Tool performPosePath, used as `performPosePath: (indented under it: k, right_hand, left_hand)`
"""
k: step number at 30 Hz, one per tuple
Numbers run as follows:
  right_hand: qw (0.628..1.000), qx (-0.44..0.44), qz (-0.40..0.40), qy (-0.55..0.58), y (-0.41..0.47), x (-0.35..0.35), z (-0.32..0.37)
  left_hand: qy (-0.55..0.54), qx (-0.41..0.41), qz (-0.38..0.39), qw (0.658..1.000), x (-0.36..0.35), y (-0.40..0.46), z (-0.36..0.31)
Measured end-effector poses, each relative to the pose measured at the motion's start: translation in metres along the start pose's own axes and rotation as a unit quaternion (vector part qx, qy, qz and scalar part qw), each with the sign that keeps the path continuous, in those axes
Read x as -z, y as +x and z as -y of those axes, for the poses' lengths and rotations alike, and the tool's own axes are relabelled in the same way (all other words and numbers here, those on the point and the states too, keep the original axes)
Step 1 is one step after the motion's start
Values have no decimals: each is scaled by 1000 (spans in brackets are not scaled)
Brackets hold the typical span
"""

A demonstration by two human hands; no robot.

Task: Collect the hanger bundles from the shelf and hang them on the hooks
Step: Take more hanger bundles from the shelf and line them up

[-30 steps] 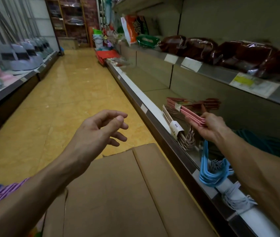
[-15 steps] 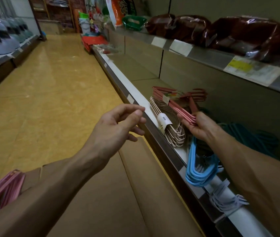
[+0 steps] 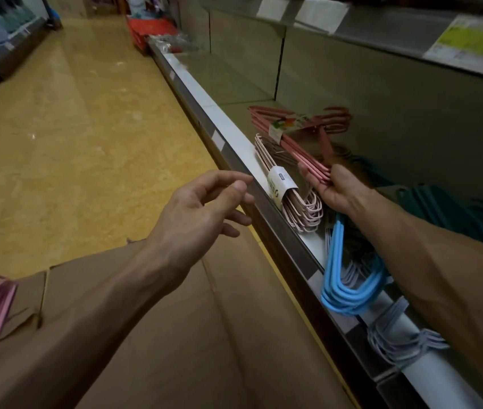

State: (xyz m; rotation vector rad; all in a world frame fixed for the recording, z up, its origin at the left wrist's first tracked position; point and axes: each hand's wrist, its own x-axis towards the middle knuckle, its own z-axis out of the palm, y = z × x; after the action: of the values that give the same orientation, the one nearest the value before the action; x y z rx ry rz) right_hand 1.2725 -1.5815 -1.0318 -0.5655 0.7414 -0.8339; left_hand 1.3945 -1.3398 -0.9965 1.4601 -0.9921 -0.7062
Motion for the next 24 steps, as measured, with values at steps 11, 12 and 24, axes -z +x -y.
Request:
performPosePath:
  k: [11, 12, 24]
  right_hand:
    - [991, 28, 57, -118, -78, -31, -21]
    - [988, 24, 65, -138, -89, -37, -25]
    - [956, -49, 201, -209, -197, -92, -88]
  left_hand:
    - [21, -25, -80, 996, 55, -18, -34]
    - [26, -26, -88, 995, 62, -21, -39]
    - [133, -17, -153, 979, 155, -58, -72]
